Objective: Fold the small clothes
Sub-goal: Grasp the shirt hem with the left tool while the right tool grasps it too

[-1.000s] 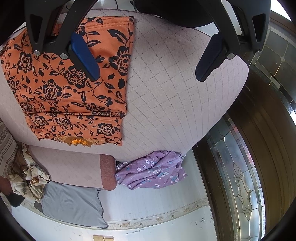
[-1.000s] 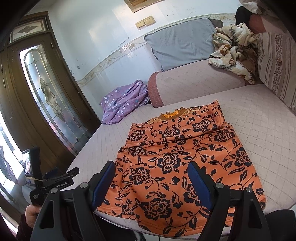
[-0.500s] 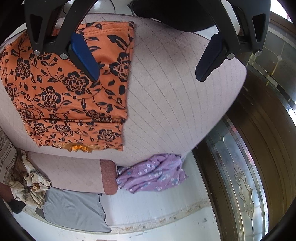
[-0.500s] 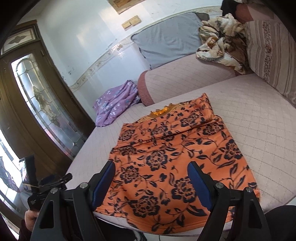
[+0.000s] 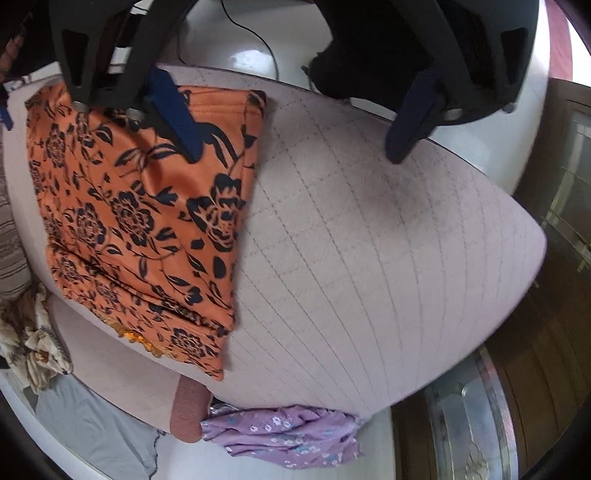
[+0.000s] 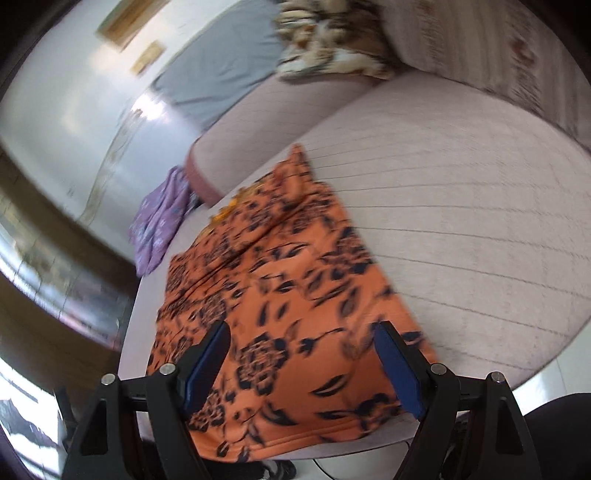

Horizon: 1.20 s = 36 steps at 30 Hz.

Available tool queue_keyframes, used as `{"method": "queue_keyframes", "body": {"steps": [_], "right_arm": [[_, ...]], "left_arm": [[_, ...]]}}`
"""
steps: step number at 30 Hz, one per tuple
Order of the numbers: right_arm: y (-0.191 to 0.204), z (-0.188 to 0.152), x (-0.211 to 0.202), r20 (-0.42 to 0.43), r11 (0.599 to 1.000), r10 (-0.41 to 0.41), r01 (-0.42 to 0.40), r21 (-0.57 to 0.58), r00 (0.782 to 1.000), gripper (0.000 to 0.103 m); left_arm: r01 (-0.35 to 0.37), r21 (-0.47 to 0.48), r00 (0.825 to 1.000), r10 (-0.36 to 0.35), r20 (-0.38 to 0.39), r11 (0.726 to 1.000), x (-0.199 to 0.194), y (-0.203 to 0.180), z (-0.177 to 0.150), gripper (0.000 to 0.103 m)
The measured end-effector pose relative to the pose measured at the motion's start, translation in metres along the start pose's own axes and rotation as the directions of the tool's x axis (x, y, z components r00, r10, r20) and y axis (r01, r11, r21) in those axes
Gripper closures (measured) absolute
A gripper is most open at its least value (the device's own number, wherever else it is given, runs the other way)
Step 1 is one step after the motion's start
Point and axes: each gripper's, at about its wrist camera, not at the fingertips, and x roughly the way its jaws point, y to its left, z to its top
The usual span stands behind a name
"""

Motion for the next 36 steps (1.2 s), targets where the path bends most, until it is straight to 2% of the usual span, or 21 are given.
{"method": "queue_keyframes", "body": {"steps": [1, 3, 4, 8, 9, 10, 11, 16, 18, 20, 21, 22, 23, 24, 25, 29, 33, 35, 36], "right_arm": [[-0.008, 0.003, -0.001, 0.005, 0.999, -0.005, 0.004, 0.032, 1.000, 0.020], [-0.017, 0.007, -0.002, 0.018, 0.997, -0.009, 0.007, 0.076, 1.000, 0.020], [-0.022, 0.009, -0.003, 0.024, 0.996, -0.011, 0.009, 0.094, 1.000, 0.020], [-0.036, 0.009, 0.000, 0.011, 0.986, -0.009, 0.007, 0.164, 1.000, 0.020], [-0.038, 0.009, 0.000, 0.011, 0.985, -0.007, 0.005, 0.174, 1.000, 0.020], [-0.039, 0.009, 0.000, 0.014, 0.984, -0.007, 0.004, 0.177, 1.000, 0.020], [-0.039, 0.009, -0.001, 0.019, 0.984, -0.006, 0.003, 0.179, 1.000, 0.020], [-0.036, 0.006, 0.000, 0.021, 0.986, -0.007, 0.003, 0.169, 1.000, 0.020], [-0.034, 0.005, 0.001, 0.020, 0.987, -0.008, 0.005, 0.159, 1.000, 0.020], [-0.032, 0.005, 0.002, 0.021, 0.989, -0.009, 0.006, 0.150, 1.000, 0.020], [-0.031, 0.005, 0.002, 0.022, 0.989, -0.009, 0.005, 0.148, 1.000, 0.020], [-0.031, 0.005, 0.002, 0.023, 0.989, -0.009, 0.005, 0.146, 1.000, 0.020], [-0.031, 0.005, 0.002, 0.025, 0.990, -0.010, 0.007, 0.144, 1.000, 0.020], [-0.031, 0.005, 0.002, 0.026, 0.990, -0.012, 0.008, 0.144, 1.000, 0.020], [-0.032, 0.005, 0.002, 0.026, 0.989, -0.015, 0.011, 0.146, 1.000, 0.020], [-0.036, 0.006, 0.002, 0.028, 0.986, -0.016, 0.011, 0.166, 0.999, 0.020], [-0.038, 0.006, 0.002, 0.026, 0.984, -0.011, 0.006, 0.180, 1.000, 0.020], [-0.039, 0.006, 0.002, 0.025, 0.983, -0.010, 0.005, 0.183, 1.000, 0.020], [-0.040, 0.006, 0.002, 0.025, 0.983, -0.010, 0.006, 0.185, 1.000, 0.020]], "left_arm": [[0.025, 0.001, 1.000, -0.025, -0.008, 1.000, 0.001, 0.001, -0.001, 0.037], [0.066, 0.010, 0.997, -0.065, -0.027, 0.998, 0.005, -0.001, 0.000, 0.058], [0.085, 0.013, 0.996, -0.084, -0.040, 0.996, 0.007, -0.003, -0.001, 0.061], [0.101, 0.021, 0.994, -0.100, -0.048, 0.995, 0.012, -0.011, -0.004, 0.059], [0.108, 0.023, 0.993, -0.106, -0.056, 0.994, 0.014, -0.013, -0.005, 0.049], [0.116, 0.019, 0.991, -0.115, -0.070, 0.993, 0.018, -0.014, -0.006, 0.035], [0.120, 0.012, 0.990, -0.118, -0.073, 0.993, 0.020, -0.014, -0.006, 0.030], [0.165, 0.027, 0.982, -0.162, -0.094, 0.986, 0.031, -0.022, -0.009, 0.029], [0.206, 0.028, 0.974, -0.202, -0.104, 0.978, 0.038, -0.027, -0.010, 0.029], [0.230, 0.023, 0.967, -0.226, -0.121, 0.973, 0.044, -0.029, -0.011, 0.042], [0.234, 0.016, 0.964, -0.230, -0.134, 0.972, 0.048, -0.029, -0.011, 0.065], [0.222, 0.013, 0.967, -0.218, -0.135, 0.975, 0.050, -0.029, -0.012, 0.076], [0.221, 0.014, 0.968, -0.217, -0.124, 0.975, 0.049, -0.028, -0.011, 0.081], [0.234, 0.012, 0.966, -0.231, -0.120, 0.972, 0.049, -0.026, -0.011, 0.091], [0.255, 0.006, 0.960, -0.252, -0.122, 0.967, 0.048, -0.025, -0.011, 0.095], [0.287, 0.020, 0.954, -0.284, -0.094, 0.958, 0.040, -0.024, -0.008, 0.096], [0.262, 0.030, 0.963, -0.259, -0.074, 0.965, 0.032, -0.022, -0.003, 0.094], [0.215, 0.027, 0.974, -0.213, -0.071, 0.976, 0.033, -0.021, -0.002, 0.071], [0.197, 0.026, 0.979, -0.194, -0.068, 0.980, 0.033, -0.022, -0.001, 0.045]]}}
